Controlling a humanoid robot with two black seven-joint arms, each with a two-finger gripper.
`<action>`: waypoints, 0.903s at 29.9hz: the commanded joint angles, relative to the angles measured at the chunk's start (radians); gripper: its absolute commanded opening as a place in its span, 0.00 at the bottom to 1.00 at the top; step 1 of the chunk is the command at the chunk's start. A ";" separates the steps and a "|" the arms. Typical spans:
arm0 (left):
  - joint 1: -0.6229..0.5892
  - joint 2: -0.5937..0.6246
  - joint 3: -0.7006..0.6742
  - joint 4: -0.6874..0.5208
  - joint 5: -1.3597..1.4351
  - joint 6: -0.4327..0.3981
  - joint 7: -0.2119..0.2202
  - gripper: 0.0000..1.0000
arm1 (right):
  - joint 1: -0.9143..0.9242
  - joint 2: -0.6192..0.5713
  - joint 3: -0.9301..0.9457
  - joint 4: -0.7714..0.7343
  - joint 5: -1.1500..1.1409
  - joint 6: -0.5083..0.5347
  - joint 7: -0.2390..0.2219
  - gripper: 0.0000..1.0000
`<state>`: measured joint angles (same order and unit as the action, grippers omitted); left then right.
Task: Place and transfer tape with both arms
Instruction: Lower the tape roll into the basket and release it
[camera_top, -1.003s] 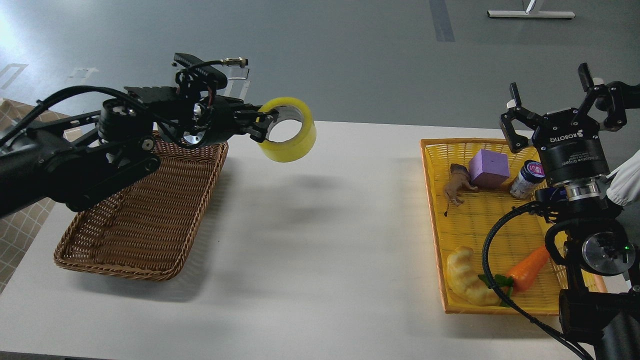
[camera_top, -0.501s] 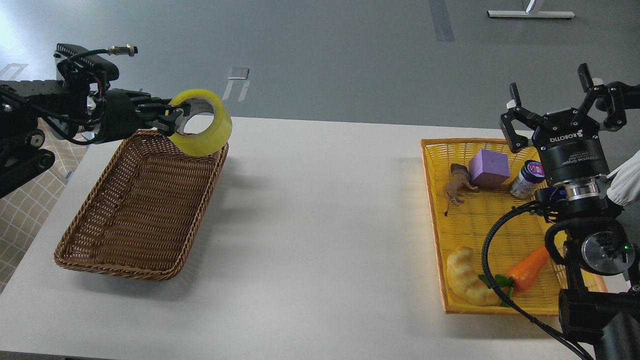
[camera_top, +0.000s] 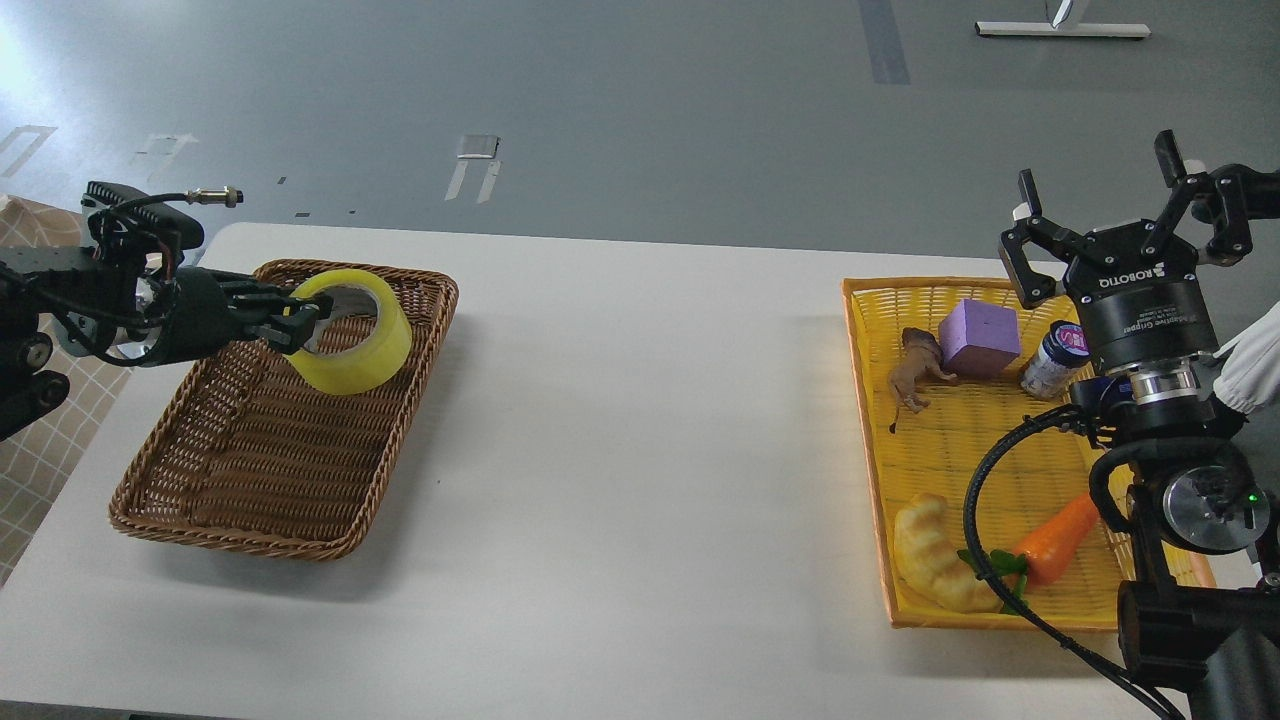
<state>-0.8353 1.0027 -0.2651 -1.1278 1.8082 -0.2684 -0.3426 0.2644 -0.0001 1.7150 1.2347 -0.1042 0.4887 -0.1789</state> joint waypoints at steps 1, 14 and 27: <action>0.028 -0.001 0.000 0.020 0.000 0.015 -0.003 0.00 | -0.002 0.000 0.000 0.000 0.000 0.000 -0.001 1.00; 0.105 -0.006 0.001 0.088 0.002 0.063 -0.010 0.00 | -0.002 0.000 -0.002 -0.001 0.000 0.000 -0.001 1.00; 0.137 -0.019 0.001 0.112 0.002 0.075 -0.018 0.00 | -0.004 0.000 -0.002 -0.001 0.000 0.000 0.001 1.00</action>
<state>-0.6990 0.9851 -0.2638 -1.0161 1.8102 -0.1942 -0.3606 0.2622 0.0000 1.7140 1.2333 -0.1043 0.4887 -0.1791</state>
